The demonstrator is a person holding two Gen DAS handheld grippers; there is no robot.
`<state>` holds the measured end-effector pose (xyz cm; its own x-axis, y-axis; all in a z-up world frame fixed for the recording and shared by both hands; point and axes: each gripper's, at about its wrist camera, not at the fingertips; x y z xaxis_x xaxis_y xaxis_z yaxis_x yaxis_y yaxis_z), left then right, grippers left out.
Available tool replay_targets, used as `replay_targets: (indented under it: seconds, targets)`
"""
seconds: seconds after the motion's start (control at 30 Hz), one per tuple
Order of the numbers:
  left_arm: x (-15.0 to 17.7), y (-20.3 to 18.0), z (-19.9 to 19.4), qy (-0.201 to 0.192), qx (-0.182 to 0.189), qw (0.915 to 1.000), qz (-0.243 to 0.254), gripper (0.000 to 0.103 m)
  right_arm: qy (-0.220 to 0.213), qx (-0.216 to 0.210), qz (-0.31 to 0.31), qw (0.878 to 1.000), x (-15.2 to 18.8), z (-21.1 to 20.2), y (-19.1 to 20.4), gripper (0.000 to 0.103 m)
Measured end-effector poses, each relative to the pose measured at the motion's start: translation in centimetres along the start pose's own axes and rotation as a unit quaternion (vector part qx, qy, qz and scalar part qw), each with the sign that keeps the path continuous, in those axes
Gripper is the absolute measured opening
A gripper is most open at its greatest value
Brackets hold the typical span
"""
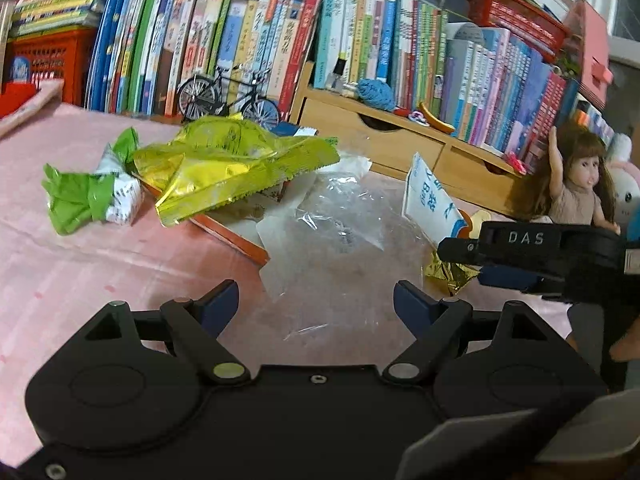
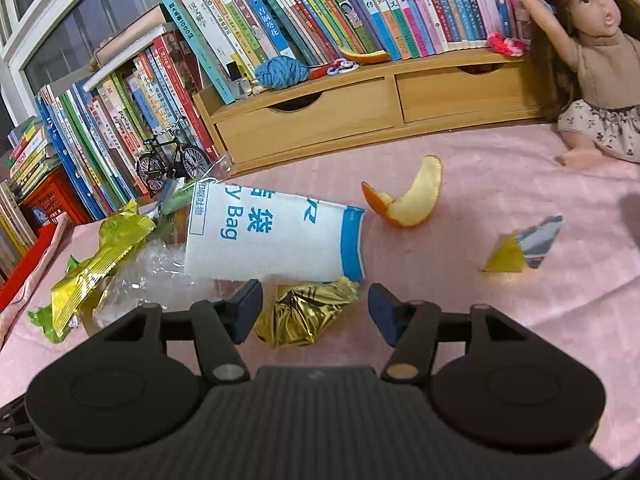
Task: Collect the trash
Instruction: 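Grasp the gold foil wrapper with the right gripper while the left grasps the plastic bag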
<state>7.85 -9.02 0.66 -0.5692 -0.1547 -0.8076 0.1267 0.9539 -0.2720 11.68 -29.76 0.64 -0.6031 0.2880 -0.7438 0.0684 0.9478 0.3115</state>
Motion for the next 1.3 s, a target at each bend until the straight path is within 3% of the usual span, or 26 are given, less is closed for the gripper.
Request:
replay_targets:
  seconds: [0.13, 0.23, 0.3, 0.4, 0.9, 1.07, 1.13, 1.17, 1.2, 1.3]
  targets:
    - [-0.1, 0.5, 0.8, 0.013, 0.022, 0.9990, -0.037, 0.068, 0.006, 0.004, -0.004, 1.000, 0.1, 0.8, 0.2, 0.062]
    - [0.0, 0.7, 1.1, 0.021, 0.031, 0.9980, -0.051, 0.052, 0.009, 0.002, -0.003, 1.000, 0.3, 0.9, 0.1, 0.055]
    - [0.0, 0.8, 1.0, 0.025, 0.039, 0.9976, -0.053, 0.034, 0.011, -0.006, 0.002, 1.000, 0.3, 0.9, 0.0, 0.051]
    - [-0.1, 0.8, 0.6, 0.031, 0.043, 0.9969, -0.058, 0.017, 0.011, -0.016, 0.002, 1.000, 0.6, 0.4, 0.1, 0.049]
    - [2.7, 1.5, -7.4, 0.047, 0.072, 0.9957, -0.036, 0.015, 0.014, -0.049, -0.028, 0.998, 3.7, -5.5, 1.2, 0.046]
    - [4.5, 1.7, -10.8, 0.057, 0.086, 0.9947, -0.005, 0.017, 0.018, -0.049, -0.040, 0.998, 5.3, -7.6, 1.1, 0.046]
    - [5.1, 1.6, -12.4, 0.052, 0.087, 0.9947, 0.017, 0.021, 0.018, -0.050, -0.046, 0.998, 6.0, -8.5, 1.1, 0.046]
    - [5.4, 1.5, -13.1, 0.046, 0.084, 0.9950, 0.026, 0.030, 0.018, -0.050, -0.050, 0.997, 6.3, -8.8, 1.0, 0.046]
    - [5.6, 1.5, -13.9, 0.039, 0.080, 0.9954, 0.035, 0.045, 0.018, -0.051, -0.053, 0.997, 6.6, -9.2, 1.0, 0.046]
    - [6.1, 1.5, -16.3, 0.007, 0.072, 0.9957, 0.057, 0.062, 0.016, -0.054, -0.057, 0.997, 7.3, -10.1, 1.0, 0.046]
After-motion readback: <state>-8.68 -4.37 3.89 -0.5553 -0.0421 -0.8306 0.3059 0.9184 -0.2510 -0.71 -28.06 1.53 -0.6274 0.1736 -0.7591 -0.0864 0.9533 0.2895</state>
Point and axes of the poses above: each gripper's, at about its wrist camera, not at the fingertips, and z roughly the way its jaws point, y to its left, x to its underside, and after that the axes turned 1 degree about z, right-handed
